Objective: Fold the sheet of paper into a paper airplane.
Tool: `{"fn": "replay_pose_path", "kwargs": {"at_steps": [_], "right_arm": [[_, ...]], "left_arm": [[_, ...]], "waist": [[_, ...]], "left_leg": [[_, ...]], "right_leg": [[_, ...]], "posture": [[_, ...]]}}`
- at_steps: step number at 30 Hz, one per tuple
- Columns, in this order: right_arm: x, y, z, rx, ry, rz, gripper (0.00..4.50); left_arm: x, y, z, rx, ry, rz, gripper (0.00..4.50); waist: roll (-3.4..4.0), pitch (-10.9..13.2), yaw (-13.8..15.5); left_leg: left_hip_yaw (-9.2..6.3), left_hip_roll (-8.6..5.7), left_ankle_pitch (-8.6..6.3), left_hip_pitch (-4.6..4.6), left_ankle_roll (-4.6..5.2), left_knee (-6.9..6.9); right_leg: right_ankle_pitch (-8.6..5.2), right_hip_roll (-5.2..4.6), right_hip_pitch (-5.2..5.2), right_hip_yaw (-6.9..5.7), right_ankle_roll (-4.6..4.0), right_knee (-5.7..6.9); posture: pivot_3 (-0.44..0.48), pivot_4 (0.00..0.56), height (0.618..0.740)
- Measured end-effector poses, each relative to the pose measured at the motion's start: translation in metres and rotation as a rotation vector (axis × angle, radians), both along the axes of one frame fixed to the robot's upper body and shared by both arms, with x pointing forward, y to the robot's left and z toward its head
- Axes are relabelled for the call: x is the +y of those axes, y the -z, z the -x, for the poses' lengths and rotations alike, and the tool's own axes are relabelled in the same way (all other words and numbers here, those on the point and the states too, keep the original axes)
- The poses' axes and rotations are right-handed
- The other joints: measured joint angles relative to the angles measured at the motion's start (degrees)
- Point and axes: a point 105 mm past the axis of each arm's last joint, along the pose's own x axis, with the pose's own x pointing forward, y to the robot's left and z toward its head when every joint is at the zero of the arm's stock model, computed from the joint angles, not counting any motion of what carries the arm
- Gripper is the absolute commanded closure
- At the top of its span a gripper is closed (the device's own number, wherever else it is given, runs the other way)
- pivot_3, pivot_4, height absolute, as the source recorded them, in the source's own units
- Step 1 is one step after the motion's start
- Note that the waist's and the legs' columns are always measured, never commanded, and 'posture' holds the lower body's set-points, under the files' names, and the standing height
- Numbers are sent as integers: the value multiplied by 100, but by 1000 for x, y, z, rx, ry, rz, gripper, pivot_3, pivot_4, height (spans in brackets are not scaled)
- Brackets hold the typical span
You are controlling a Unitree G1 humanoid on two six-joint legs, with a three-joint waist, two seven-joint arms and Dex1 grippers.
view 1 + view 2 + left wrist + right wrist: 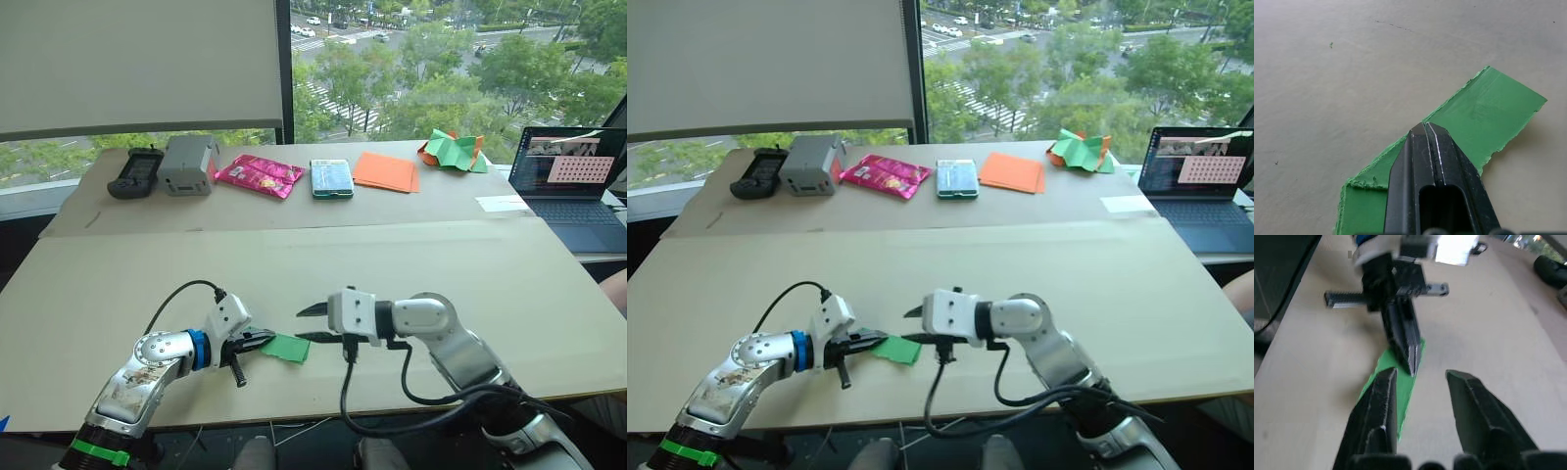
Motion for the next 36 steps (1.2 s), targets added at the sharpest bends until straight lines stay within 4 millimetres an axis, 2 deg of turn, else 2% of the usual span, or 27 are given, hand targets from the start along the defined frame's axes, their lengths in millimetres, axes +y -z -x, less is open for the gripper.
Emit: {"fn": "replay_pose_path", "kwargs": {"at_steps": [2, 5, 8, 13, 23, 30, 33, 36], "right_arm": [[13, 7, -4, 38, 32, 14, 4424], [20, 30, -5, 111, 71, 68, 4424], [19, 39, -8, 134, 94, 95, 4424], [10, 64, -17, 237, 180, 157, 4424], [18, 64, -17, 249, 175, 133, 4424], [33, 50, -15, 242, 121, 88, 4424], [32, 63, -16, 267, 125, 134, 4424], [31, 66, -18, 253, 122, 168, 4424]], "left_arm": [[1, 2, 3, 4, -5, 1, 4500], [2, 3, 6, 6, -11, 4, 4500], [6, 3, 8, 7, -23, 2, 4500], [17, 2, 11, 14, -50, -4, 4500], [20, 3, 16, 23, -67, 4, 4500], [20, 3, 17, 25, -68, 8, 4500], [20, 3, 17, 25, -68, 8, 4500], [21, 4, 17, 29, -70, 6, 4500]], "waist": [[1, -10, 2], [2, -16, 0], [2, -17, -9], [3, -18, -57], [9, -22, -81], [10, -22, -66], [10, -22, -55], [24, -31, -64]], "left_leg": [[1, 0, 0, 1, 0, 0], [2, 0, 1, -6, 2, 1], [2, 0, 14, -8, 23, -1], [2, 3, 1, 2, 3, -10], [2, 3, 0, 6, 1, -10], [2, 3, 0, 3, 1, -8], [2, 3, 0, 3, 1, -8], [2, 3, -1, 6, 1, -8]], "right_leg": [[0, 0, -1, 0, 0, 0], [0, 0, -4, 1, 0, 1], [1, 1, -8, 0, 0, 5], [0, 1, -15, 0, -1, 7], [0, 2, -13, 0, -1, 8], [0, 2, -11, 0, 0, 8], [0, 2, -12, 0, -1, 7], [0, 2, -12, 1, -1, 8]], "posture": [[0, 150, 706], [0, 150, 706], [0, 150, 706], [0, 150, 706], [0, 150, 706], [0, 150, 706], [0, 150, 706], [0, 150, 706]]}}
